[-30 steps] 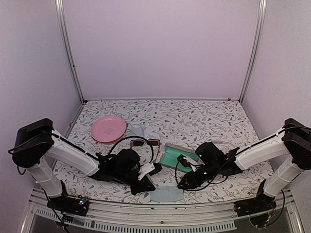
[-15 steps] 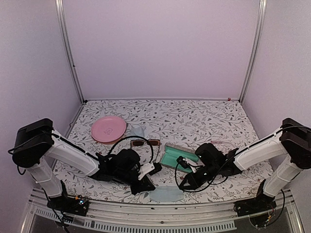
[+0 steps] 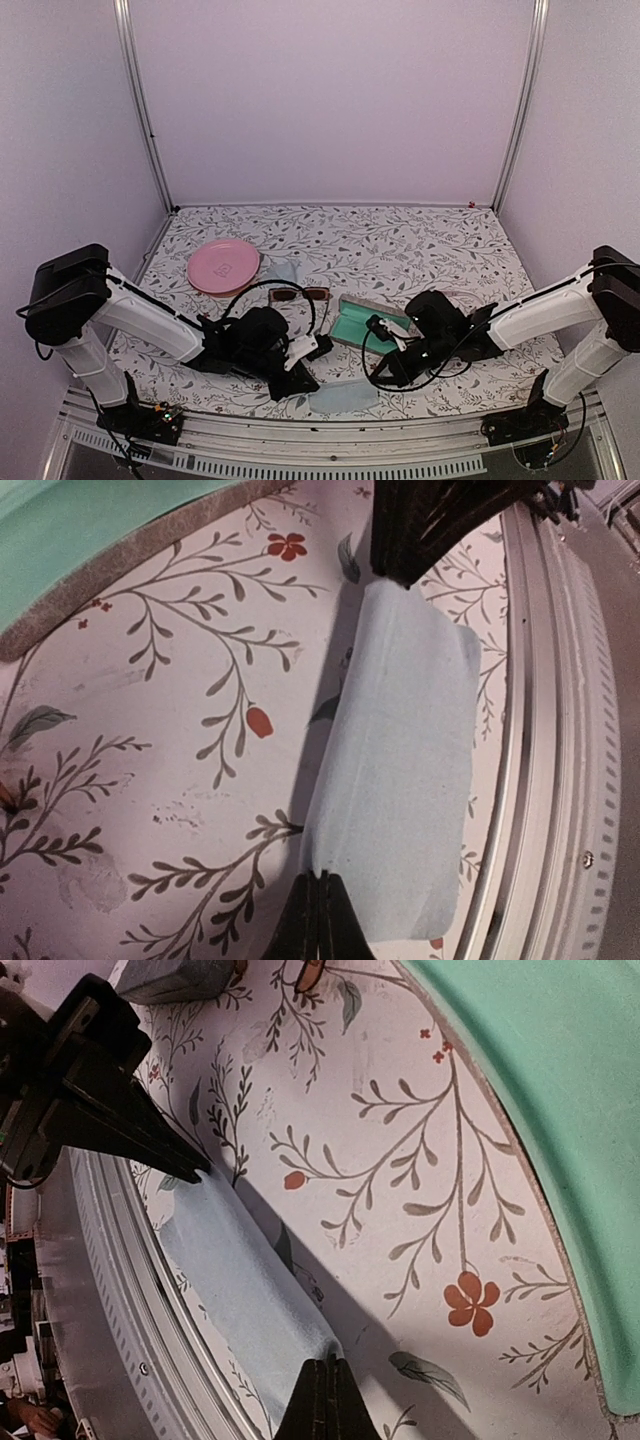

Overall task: Organize the sunglasses
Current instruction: Pick up the folded cleaning cloth from the center of the board, then place the folded cleaning cloth in the sunglasses case.

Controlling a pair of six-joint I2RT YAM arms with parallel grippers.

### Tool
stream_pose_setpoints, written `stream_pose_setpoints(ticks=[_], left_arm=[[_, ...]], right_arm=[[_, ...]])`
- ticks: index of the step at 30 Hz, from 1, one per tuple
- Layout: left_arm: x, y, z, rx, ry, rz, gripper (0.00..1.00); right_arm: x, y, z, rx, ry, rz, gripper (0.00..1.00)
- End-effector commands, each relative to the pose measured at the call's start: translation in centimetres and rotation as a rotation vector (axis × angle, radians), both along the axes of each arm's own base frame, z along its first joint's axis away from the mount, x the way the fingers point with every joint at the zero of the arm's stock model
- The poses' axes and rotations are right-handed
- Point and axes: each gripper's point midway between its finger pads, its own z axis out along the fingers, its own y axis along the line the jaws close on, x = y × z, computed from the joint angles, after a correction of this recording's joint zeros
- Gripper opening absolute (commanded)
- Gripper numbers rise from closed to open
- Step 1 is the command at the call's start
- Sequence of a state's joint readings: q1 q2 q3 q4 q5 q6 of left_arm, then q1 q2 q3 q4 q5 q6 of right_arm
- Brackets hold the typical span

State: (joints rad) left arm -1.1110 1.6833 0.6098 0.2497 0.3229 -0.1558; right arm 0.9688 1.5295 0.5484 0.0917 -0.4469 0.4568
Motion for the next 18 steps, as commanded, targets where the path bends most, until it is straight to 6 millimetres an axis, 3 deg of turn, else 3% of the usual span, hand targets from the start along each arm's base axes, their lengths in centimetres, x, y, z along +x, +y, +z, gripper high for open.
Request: stream_pose_setpoints(ticks=[1,9,18], left_arm=[[1.2,-0.2,1.0,-0.01,-0.029,0.037,0.0],[4.6,-2.4,2.8,-0.024,-0.105,0.084,0.0],[9.2,-4.3,4.1,-0.022,-0.192,0.111,0.0]], right_arm=[[0.5,-0.7,0.4,-0.009,-0.026,-0.038,0.0],[1.6,-1.6,1.1,-0.033,-0.081,-0.105,0.0],[5.1,-3.8,2.9,-0.063,-0.178,-0.259,0.0]])
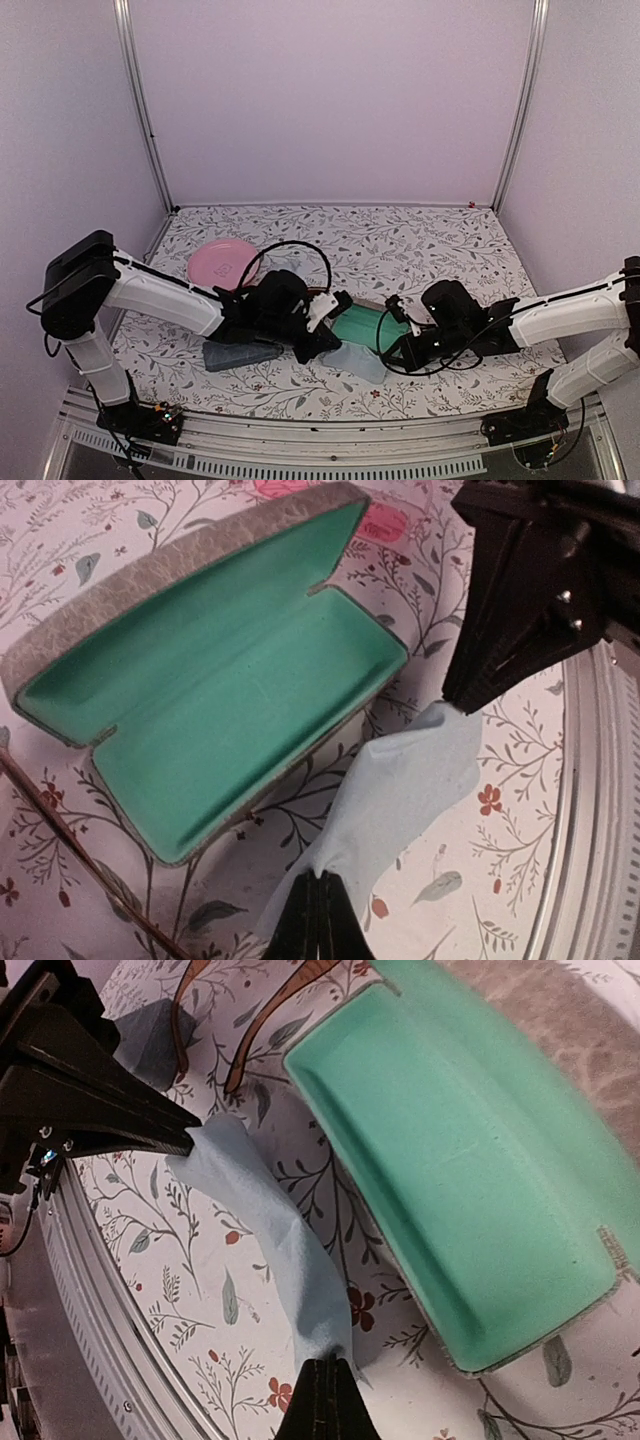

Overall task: Organize the sunglasses
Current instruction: Place the folded cleaning cloth in the sunglasses case.

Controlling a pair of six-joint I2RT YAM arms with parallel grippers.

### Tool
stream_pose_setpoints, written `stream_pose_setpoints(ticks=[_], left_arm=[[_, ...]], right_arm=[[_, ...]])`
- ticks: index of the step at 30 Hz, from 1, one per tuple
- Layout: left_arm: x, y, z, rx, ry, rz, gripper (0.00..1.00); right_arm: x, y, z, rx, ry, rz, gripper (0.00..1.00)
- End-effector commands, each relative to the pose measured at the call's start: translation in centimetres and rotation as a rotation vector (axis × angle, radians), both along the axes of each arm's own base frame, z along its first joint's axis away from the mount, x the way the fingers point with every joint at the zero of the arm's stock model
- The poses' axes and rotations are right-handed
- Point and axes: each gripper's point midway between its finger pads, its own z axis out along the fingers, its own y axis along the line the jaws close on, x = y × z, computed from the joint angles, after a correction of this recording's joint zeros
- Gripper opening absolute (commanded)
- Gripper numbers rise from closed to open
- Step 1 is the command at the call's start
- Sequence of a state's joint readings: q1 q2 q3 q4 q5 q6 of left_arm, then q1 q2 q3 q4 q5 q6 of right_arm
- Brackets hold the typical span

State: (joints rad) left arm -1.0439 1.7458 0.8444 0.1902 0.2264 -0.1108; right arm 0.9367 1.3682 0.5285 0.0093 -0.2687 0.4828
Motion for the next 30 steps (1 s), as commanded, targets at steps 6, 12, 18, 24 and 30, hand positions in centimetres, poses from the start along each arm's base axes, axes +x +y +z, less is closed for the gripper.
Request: stream_pose_setpoints(ticks=[6,12,18,24,30], left_arm=[[4.6,-0.8,-0.8,0.06,-0.076,0.029,0.0],[6.5,-1.1,-0.7,0.065,-0.103,0.069,0.0],[7.4,-1.3,-0.8,0.07,-0.118,0.093,0.0],[7.8,-1.4,-0.3,0.057,-0.135,0.106,0.0],[8.1,-1.8,0.3,0.041,-0.143,0.111,0.0]], right_arm=[[4.0,-1.8,0.9,-0.075,-0.106,-0.134,0.0],[5.5,-1.7,0.8,-0.123,-0.149,-0.14,0.0],[6.6,-1.9,1.1,-0.144,-0.184,-0.173,0.0],[7.0,-2.2,1.5,-0.15,-0.206,-0.195,0.0],[7.2,-2.4,2.0,-0.147,-0.223,-0.21,0.0]])
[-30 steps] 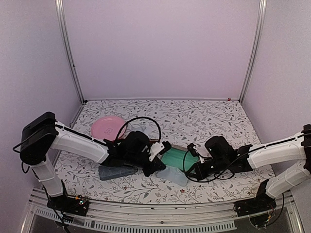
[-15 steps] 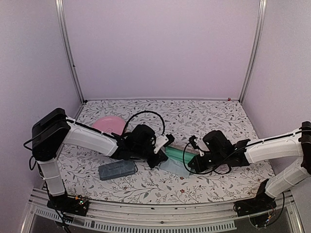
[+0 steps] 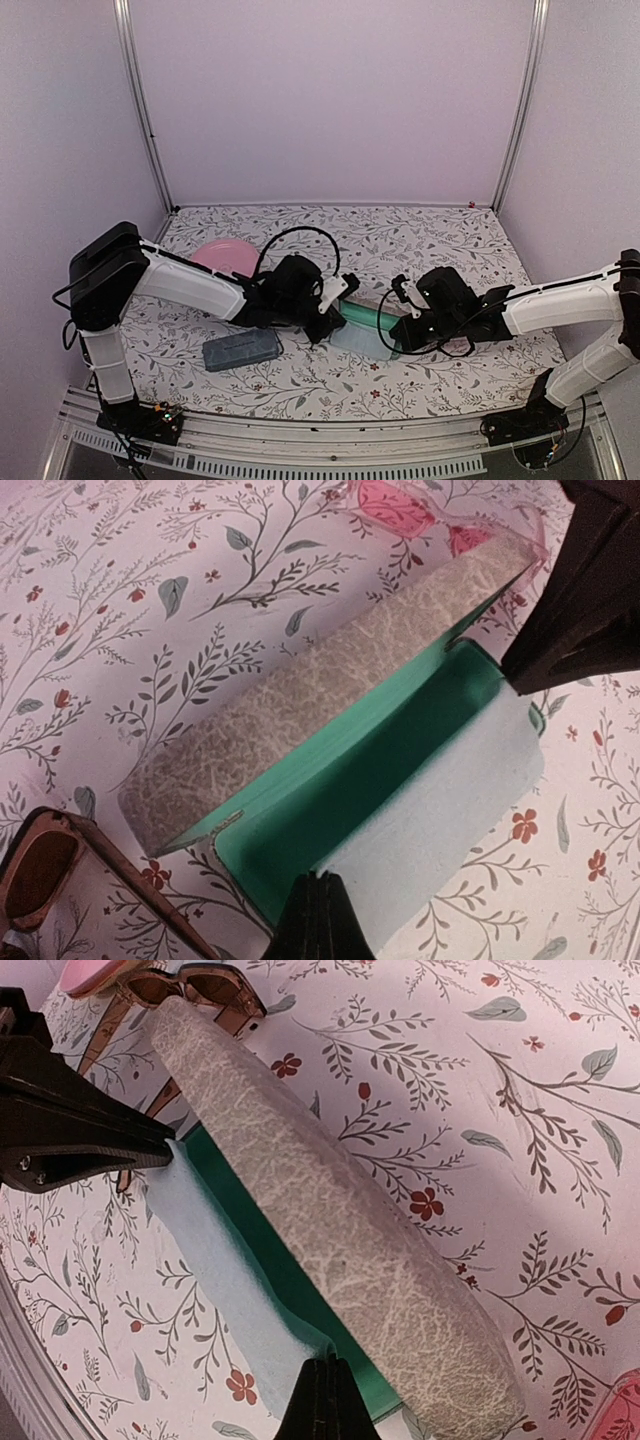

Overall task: Organize the sunglasses
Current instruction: Place the folded cleaning cloth in the sunglasses case.

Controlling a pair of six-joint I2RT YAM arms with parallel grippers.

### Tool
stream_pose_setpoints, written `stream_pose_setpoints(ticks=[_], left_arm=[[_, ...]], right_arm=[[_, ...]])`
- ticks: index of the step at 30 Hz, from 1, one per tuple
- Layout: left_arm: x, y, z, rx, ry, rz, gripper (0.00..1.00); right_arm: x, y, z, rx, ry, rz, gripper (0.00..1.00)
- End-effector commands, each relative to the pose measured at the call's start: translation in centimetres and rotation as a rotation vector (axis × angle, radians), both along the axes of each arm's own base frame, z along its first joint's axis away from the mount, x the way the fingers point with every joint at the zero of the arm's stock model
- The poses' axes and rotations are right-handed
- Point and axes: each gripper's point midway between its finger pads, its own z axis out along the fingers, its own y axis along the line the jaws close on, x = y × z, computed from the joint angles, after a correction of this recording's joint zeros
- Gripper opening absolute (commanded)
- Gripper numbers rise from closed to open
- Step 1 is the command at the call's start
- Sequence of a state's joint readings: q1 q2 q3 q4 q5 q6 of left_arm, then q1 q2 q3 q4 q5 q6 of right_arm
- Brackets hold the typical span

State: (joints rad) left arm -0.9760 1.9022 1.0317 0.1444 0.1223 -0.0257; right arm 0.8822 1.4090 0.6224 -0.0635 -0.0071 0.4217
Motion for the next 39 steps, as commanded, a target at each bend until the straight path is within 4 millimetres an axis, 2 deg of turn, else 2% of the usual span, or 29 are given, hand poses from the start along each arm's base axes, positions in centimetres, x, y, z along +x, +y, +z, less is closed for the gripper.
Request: stream_pose_setpoints(ticks=[1,10,22,23,25,39], left_arm=[[1.6,-0.6,1.3,-0.032,-0.037,0.019,0.0],[1.7,-1.1,1.0,-0.038,-0.032,0.01,0.0],[2.1,-1.4,0.6,-0.033,-0.042,0.016,0.0],[2.0,-1.2,-0.7,-0.01,-0.028,0.016,0.0],[2.0,-1.2,-1.2,-0.001,-0.024,0.015,0.0],[2.2,-1.1,-1.5,0.005,-0.032,0.02,0.0]], right_arm=[[1.1,-0.1,1.5,0.006,-0.05,-0.026,0.0],[1.4,-0.4,2.2,0.016,-0.078,-0.046,0.0],[1.5,-0.7,1.5,-0.008,-0.077,-0.055,0.0],[1.5,-0.7,1.5,-0.009,-0.077,-0.055,0.0],[1.6,-0.7,1.4,-0.009,-0.078,-0.058,0.0],[1.5,-0.9,0.5,-0.02,-0.074,-0.06,0.0]])
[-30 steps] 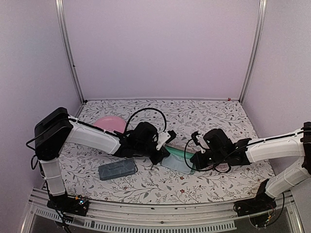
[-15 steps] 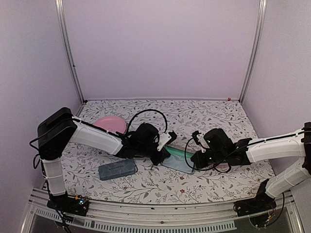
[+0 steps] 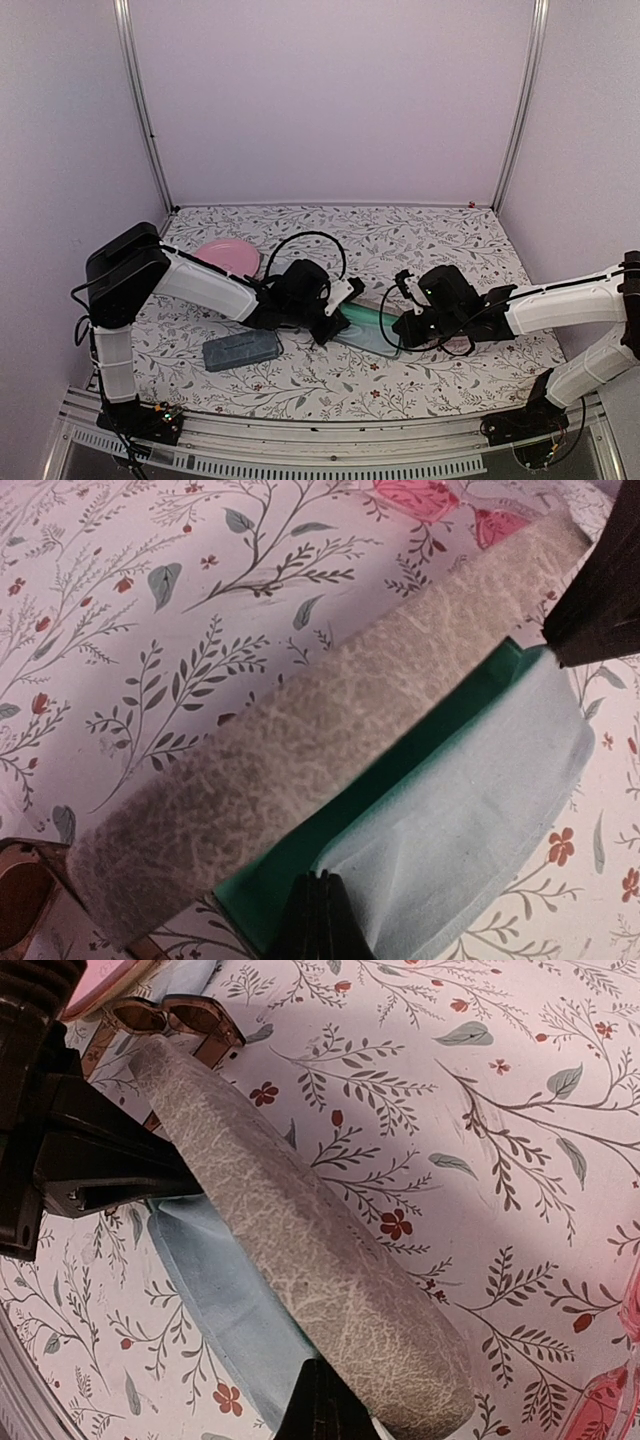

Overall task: Organize the sunglasses
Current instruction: Place the folded cleaning cloth in the sunglasses case.

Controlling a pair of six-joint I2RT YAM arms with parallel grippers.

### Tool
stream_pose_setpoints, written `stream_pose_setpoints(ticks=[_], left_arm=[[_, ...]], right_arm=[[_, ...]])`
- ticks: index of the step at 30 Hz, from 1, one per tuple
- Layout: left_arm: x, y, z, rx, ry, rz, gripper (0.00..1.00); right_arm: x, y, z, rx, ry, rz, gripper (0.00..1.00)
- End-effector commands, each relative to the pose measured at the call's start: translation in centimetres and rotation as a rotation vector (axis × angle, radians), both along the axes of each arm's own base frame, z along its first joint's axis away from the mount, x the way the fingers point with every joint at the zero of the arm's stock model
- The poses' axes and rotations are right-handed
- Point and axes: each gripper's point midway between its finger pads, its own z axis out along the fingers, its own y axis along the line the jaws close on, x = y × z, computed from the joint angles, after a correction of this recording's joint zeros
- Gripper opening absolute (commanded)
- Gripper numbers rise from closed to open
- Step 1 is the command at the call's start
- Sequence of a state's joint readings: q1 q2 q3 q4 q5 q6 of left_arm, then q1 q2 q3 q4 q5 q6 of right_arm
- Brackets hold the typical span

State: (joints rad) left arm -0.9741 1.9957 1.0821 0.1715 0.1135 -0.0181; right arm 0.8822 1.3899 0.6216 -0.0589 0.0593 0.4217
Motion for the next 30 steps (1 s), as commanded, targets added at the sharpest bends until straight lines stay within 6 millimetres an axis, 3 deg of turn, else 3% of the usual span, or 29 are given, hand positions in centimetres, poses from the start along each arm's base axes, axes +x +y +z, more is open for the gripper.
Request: stream_pose_setpoints(ticks=[1,30], left_arm=[[1.22,-0.13,0.56,-0.014,-0.031,0.016,0.0],[1.35,-0.22,0.97,-0.034,-0.044,0.02,0.0]], right_arm=[[0.49,-0.3,-0.2,-0.006,-0.023,-0.017,0.0],[0.41,-0.44,0.1,0.012,-0.114,-0.009,0.0]])
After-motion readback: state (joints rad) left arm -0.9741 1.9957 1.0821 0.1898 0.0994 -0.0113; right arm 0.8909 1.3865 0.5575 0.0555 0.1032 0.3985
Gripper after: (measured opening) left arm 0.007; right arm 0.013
